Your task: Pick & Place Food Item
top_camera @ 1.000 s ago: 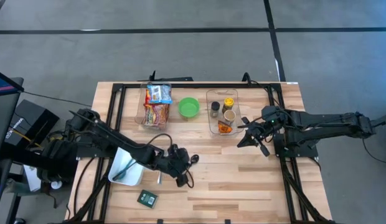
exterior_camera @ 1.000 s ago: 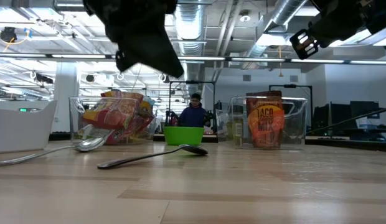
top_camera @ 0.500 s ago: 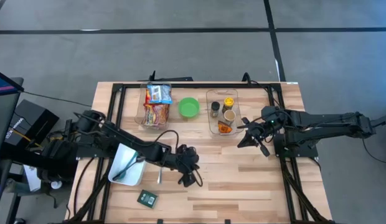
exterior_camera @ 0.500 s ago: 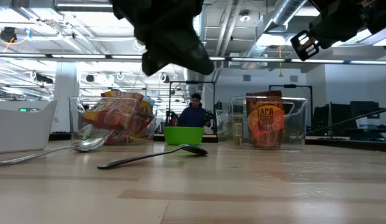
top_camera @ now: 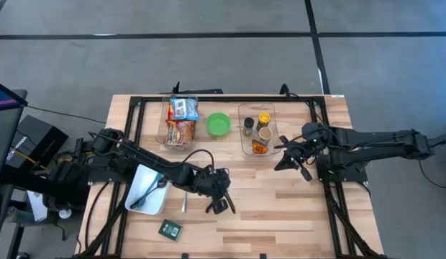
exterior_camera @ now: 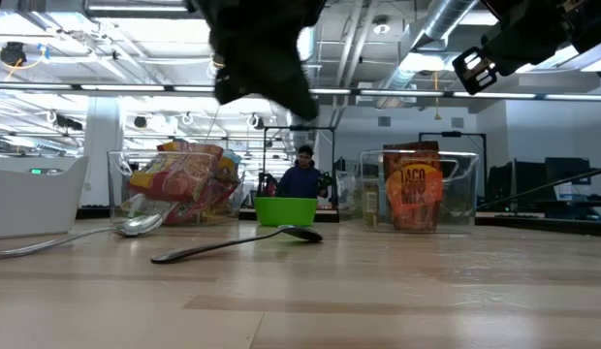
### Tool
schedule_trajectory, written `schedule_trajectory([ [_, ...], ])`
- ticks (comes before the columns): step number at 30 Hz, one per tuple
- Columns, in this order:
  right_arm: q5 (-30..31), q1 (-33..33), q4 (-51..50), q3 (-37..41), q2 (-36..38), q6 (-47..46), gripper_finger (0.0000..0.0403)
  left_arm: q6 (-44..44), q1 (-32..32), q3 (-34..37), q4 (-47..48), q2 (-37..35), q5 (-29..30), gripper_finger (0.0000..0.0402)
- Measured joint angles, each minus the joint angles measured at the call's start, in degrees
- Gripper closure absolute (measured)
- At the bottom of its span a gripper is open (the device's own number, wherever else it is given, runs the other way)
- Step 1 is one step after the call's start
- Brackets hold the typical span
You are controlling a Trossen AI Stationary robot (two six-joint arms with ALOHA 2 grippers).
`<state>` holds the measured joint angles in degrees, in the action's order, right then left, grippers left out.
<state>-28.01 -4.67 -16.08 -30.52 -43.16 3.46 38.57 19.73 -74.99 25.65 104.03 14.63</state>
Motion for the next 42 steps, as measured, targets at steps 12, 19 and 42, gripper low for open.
schedule_trajectory([
  [12,0.00,0.00,-0.20,0.00,0.00,-0.47,0.0403,10.25,0.02,0.03,6.43,0.00,3.70,0.0402],
  [19,0.00,0.00,-0.17,0.00,0.00,-0.46,0.0403,12.77,0.63,2.38,4.56,0.00,3.90,0.0402],
  [42,-0.04,5.53,-0.18,0.02,0.00,-2.62,0.0403,14.43,0.83,14.93,-10.61,-0.02,4.64,0.0402],
])
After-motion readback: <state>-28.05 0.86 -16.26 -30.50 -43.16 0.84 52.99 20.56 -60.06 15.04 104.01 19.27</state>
